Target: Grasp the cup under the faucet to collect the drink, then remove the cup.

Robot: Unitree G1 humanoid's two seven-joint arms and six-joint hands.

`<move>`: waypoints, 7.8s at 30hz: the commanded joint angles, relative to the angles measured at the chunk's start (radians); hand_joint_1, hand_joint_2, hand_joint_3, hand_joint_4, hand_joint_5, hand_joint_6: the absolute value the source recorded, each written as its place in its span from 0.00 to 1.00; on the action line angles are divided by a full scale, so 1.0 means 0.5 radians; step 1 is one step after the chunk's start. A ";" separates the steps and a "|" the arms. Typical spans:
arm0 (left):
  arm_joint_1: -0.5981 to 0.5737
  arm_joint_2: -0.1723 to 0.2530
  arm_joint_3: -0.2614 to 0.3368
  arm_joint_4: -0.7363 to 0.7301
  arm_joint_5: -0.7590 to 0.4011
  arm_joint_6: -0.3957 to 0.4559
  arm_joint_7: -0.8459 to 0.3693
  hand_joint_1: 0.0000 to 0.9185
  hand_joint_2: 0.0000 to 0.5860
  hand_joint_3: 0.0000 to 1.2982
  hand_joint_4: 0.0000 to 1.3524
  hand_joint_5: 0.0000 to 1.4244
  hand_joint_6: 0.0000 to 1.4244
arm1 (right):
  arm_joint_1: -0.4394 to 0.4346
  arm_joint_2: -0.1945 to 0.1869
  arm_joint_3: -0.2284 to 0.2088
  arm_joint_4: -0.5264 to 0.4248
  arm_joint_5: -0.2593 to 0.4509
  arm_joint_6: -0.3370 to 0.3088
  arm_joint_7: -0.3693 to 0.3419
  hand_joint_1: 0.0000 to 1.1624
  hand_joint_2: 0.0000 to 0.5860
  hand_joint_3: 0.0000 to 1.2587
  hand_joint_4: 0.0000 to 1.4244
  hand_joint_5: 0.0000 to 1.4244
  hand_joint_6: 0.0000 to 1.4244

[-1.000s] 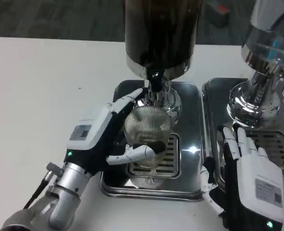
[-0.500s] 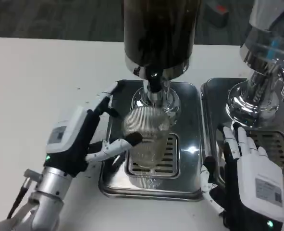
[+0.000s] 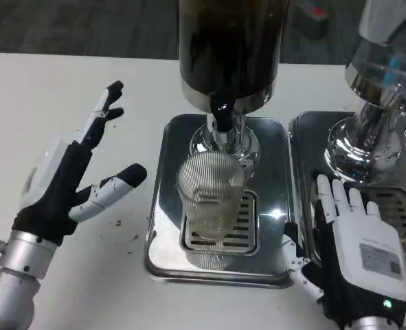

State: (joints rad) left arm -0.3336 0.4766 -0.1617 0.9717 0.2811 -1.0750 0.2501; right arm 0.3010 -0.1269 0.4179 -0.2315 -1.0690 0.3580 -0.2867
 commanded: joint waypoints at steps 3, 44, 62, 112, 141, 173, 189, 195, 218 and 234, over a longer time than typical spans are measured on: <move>0.070 0.067 0.063 -0.302 -0.359 -0.098 -0.482 0.00 0.12 0.01 0.00 0.06 0.02 | 0.003 -0.044 -0.001 -0.068 -0.045 0.018 0.088 0.17 0.84 0.00 0.00 0.00 0.00; -0.135 -0.200 0.015 -0.849 -0.622 0.029 -1.768 0.00 0.15 0.00 0.00 0.02 0.00 | 0.048 0.140 0.050 -0.054 -0.044 0.096 -0.021 0.17 0.89 0.00 0.00 0.00 0.00; -0.129 -0.100 0.003 -0.899 -0.157 -0.097 -1.372 0.00 0.15 0.00 0.00 0.00 0.00 | 0.054 0.157 -0.005 -0.082 0.122 0.052 -0.017 0.20 0.87 0.00 0.00 0.00 0.00; -0.148 0.000 -0.021 -0.874 0.012 -0.075 -1.081 0.00 0.19 0.00 0.00 0.01 0.00 | -0.460 0.121 -0.253 0.518 1.423 -0.783 0.418 0.59 0.36 0.00 0.00 0.00 0.00; -0.025 0.019 0.498 -0.874 0.052 -0.089 -0.493 0.00 0.22 0.07 0.00 0.10 0.03 | -0.504 0.157 -0.240 0.599 1.480 -0.860 0.454 0.57 0.38 0.00 0.00 0.00 0.00; 0.424 0.052 0.619 -0.316 -0.210 0.256 -0.510 0.00 0.30 0.33 0.28 0.32 0.18 | -0.559 0.276 -0.275 0.766 1.572 -0.958 0.435 0.69 0.36 0.00 0.00 0.00 0.05; 0.512 0.034 0.561 -0.338 -0.205 0.319 -0.546 0.00 0.28 0.36 0.30 0.32 0.19 | -0.657 0.285 -0.269 0.896 1.611 -0.981 0.501 0.69 0.34 0.00 0.00 0.02 0.08; 0.538 0.071 0.519 -0.373 -0.104 0.328 -0.500 0.00 0.27 0.20 0.11 0.20 0.11 | -0.675 0.283 -0.257 0.909 1.597 -0.959 0.542 0.69 0.33 0.00 0.00 0.03 0.08; 0.621 0.179 0.386 -0.579 0.320 0.424 -0.165 0.00 0.22 0.10 0.00 0.02 0.00 | -0.696 0.337 -0.294 0.951 1.647 -0.939 0.525 0.80 0.31 0.00 0.07 0.14 0.22; 0.626 0.174 0.391 -0.576 0.287 0.410 -0.166 0.00 0.22 0.14 0.00 0.03 0.00 | -0.679 0.351 -0.287 0.948 1.572 -0.976 0.357 0.83 0.39 0.06 0.30 0.36 0.44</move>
State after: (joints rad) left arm -0.0344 0.5519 0.0352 0.6924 0.4368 -0.8711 0.1557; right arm -0.0562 0.0428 0.2750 0.2309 -0.2810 -0.1268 -0.0972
